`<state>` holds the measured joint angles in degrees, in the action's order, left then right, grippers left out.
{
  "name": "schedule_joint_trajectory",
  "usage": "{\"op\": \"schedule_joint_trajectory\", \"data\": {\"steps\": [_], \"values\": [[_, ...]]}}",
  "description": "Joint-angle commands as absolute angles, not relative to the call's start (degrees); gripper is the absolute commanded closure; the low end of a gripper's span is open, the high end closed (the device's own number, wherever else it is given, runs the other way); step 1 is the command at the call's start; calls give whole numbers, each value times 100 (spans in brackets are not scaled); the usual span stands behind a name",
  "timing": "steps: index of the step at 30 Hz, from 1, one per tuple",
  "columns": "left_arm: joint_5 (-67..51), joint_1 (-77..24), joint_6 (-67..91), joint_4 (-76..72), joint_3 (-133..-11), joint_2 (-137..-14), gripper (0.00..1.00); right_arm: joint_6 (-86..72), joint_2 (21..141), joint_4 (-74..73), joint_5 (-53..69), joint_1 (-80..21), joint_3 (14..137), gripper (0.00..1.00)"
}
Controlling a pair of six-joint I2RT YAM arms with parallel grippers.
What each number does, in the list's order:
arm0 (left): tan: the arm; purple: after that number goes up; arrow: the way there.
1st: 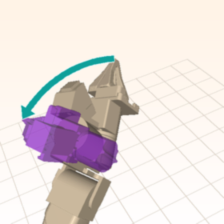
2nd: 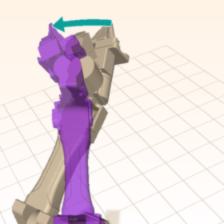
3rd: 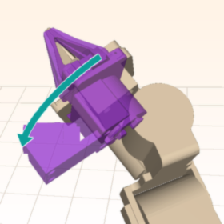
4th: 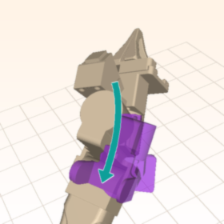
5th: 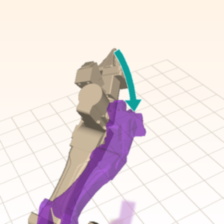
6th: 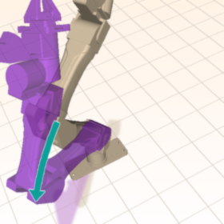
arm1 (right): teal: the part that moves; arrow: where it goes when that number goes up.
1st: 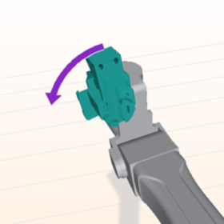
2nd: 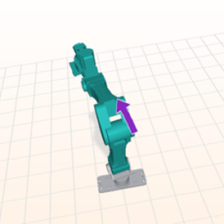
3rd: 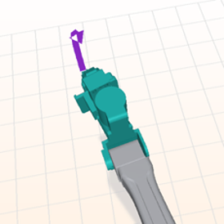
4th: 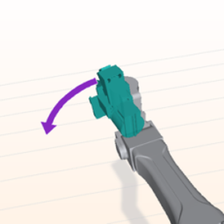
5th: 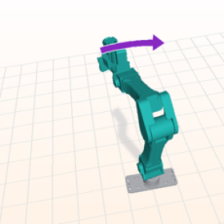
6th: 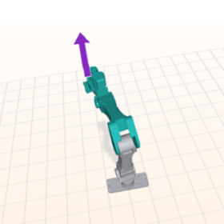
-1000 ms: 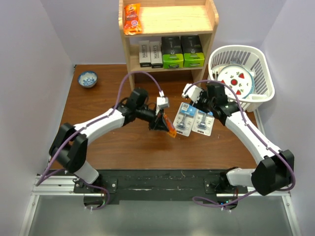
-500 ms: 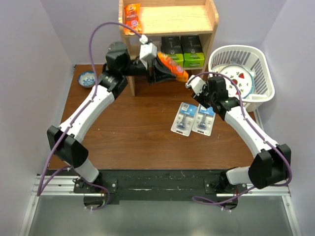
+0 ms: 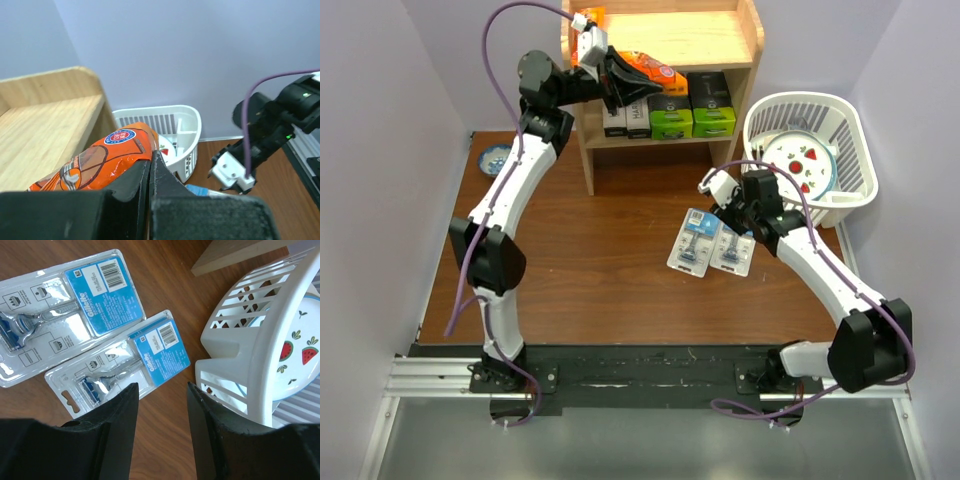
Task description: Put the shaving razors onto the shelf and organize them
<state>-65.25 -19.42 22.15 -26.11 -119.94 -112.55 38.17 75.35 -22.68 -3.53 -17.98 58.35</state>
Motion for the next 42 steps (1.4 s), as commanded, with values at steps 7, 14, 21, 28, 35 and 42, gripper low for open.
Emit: {"op": "schedule_joint_trajectory", "data": {"steps": [7, 14, 21, 28, 35, 42], "values": [[-6495, -1635, 2258, -2654, -12903, -11962, 100, 3621, 7286, -1978, -220, -1723, 5546, 53], [-6566, -1565, 2803, -2996, -12385, -11839, 100, 3630, 7427, -1899, -211, -1696, 5599, 52], [-6038, -1275, 3690, -3085, -11488, -11339, 100, 3604, 7515, -1784, -167, -1679, 5599, 52], [-5573, -1222, 4148, -3384, -11241, -11065, 99, 3595, 7567, -1767, -167, -1661, 5581, 52], [-5063, -1230, 4236, -3129, -11733, -11232, 99, 3586, 7646, -1723, -158, -1670, 5651, 52], [-4861, -1213, 4272, -2454, -11839, -11285, 93, 3577, 7629, -1723, -149, -1661, 5660, 52]]}}
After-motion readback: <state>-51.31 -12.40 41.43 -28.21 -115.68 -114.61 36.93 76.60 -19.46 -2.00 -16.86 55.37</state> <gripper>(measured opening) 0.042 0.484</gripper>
